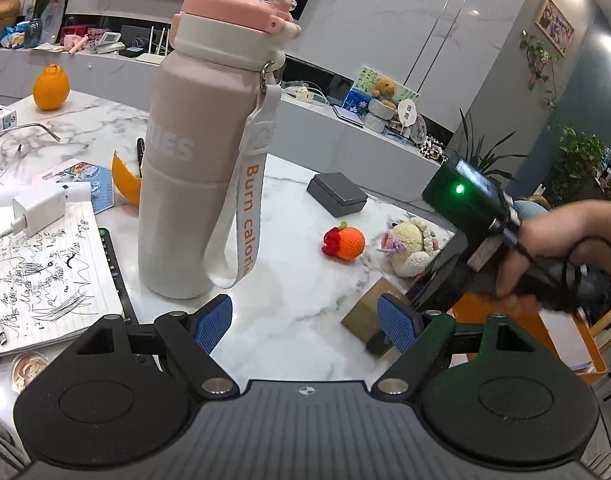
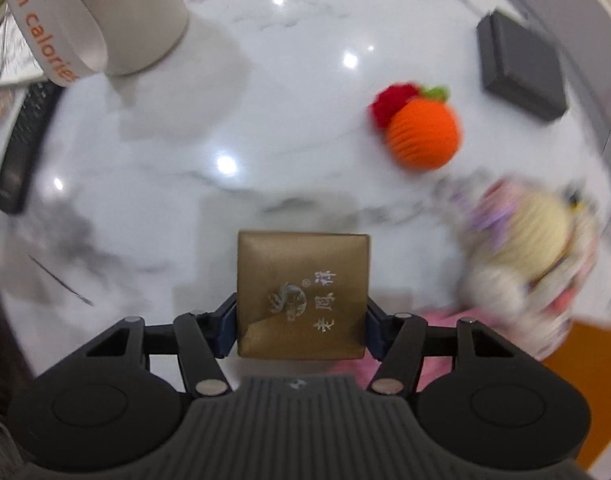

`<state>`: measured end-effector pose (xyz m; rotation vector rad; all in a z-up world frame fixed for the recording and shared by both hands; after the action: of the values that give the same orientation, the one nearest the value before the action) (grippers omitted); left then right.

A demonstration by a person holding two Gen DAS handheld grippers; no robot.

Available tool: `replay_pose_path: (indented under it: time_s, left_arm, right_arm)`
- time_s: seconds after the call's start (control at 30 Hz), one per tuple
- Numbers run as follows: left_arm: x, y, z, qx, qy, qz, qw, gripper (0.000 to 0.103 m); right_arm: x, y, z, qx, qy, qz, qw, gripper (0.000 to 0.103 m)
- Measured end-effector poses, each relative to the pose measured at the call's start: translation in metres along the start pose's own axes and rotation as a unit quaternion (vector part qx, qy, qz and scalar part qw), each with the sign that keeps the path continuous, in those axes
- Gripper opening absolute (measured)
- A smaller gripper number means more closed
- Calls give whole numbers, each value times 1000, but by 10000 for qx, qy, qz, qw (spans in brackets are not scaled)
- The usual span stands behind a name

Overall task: Organize objects
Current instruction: 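Lower the right gripper onto the small gold box and close on it, then lift the gold box with the right gripper while the left gripper moves to the crocheted orange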

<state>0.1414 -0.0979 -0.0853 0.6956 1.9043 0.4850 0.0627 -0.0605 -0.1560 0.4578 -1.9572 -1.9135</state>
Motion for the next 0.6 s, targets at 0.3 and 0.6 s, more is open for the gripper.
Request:
replay_pose_path:
  time_s: [0.3,0.6]
  left_arm:
    - [2,0,-4,36,-64,39,10000,94]
    - [1,3,-6,147,-32,-23,9999,94]
  right_arm:
    - [6,0,11,-33,-496,-319,9983,74]
    - [11,6,1,-62,-714,-447,9964,61]
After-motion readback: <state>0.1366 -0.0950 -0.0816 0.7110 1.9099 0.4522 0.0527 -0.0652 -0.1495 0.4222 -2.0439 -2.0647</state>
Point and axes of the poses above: each gripper's, at about its wrist camera, not at the fingertips, and y roughly against the way its jaws point, z to its left, x to its underside, the point moved 7 cm from there along -y, roughly the way its jaws point, and after that the axes turned 4 degrees about z, right-handed, at the moved point
